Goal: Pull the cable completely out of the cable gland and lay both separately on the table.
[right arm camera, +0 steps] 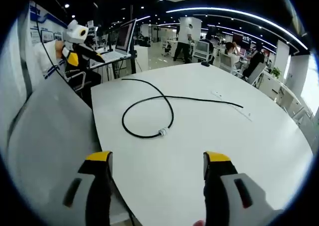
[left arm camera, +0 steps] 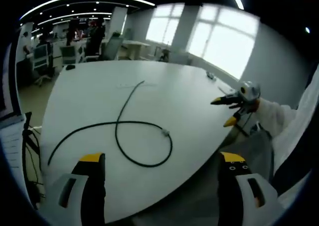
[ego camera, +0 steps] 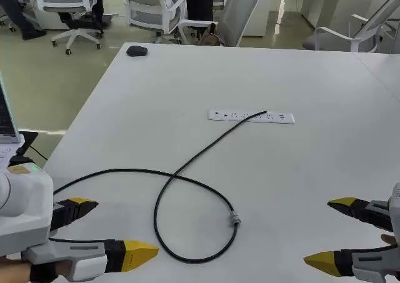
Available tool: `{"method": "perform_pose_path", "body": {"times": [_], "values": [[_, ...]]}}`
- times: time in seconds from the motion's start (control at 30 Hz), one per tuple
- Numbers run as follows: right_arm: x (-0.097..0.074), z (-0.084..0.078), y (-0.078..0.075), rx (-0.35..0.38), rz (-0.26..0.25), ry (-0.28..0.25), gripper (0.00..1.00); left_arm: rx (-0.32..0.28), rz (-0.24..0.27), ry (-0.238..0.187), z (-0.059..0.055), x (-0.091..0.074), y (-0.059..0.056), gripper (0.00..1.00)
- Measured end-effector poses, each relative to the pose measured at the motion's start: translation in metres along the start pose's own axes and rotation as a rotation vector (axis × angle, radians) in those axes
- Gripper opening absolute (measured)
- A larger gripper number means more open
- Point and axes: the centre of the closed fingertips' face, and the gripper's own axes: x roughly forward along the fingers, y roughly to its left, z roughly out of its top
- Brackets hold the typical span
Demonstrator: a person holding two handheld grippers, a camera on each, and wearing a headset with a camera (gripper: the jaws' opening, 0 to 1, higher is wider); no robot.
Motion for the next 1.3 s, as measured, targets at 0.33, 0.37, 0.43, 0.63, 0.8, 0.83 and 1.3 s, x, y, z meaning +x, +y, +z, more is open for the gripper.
{"method": "perform_pose_path", "body": {"times": [0.33, 0.37, 0.43, 0.63, 0.8, 0.83, 1.3], "values": [[0.003, -0.003, 0.001, 0.008, 0.003, 0.0, 0.77, 0.01, -0.008, 0.012, 0.0, 0.001, -0.003, 0.91], [0.003, -0.004, 0.002, 0.007, 0.006, 0.001, 0.77, 0.009, -0.009, 0.01, 0.0, 0.002, -0.003, 0.91], [0.003, -0.004, 0.002, 0.004, 0.008, 0.004, 0.77, 0.008, -0.015, 0.006, 0.001, 0.003, -0.005, 0.91], [0.003, -0.003, 0.001, -0.008, 0.009, 0.007, 0.77, 0.013, -0.019, 0.007, 0.002, 0.004, -0.007, 0.91], [0.001, -0.004, -0.001, -0.017, 0.006, 0.017, 0.77, 0.013, 0.0, -0.004, 0.002, 0.001, -0.003, 0.88], [0.001, -0.005, -0.001, -0.018, 0.006, 0.02, 0.77, 0.011, 0.005, -0.012, 0.003, -0.001, -0.001, 0.88], [0.012, -0.011, -0.004, -0.079, 0.045, 0.07, 0.76, -0.025, 0.017, -0.023, 0.001, -0.003, 0.003, 0.88]]}}
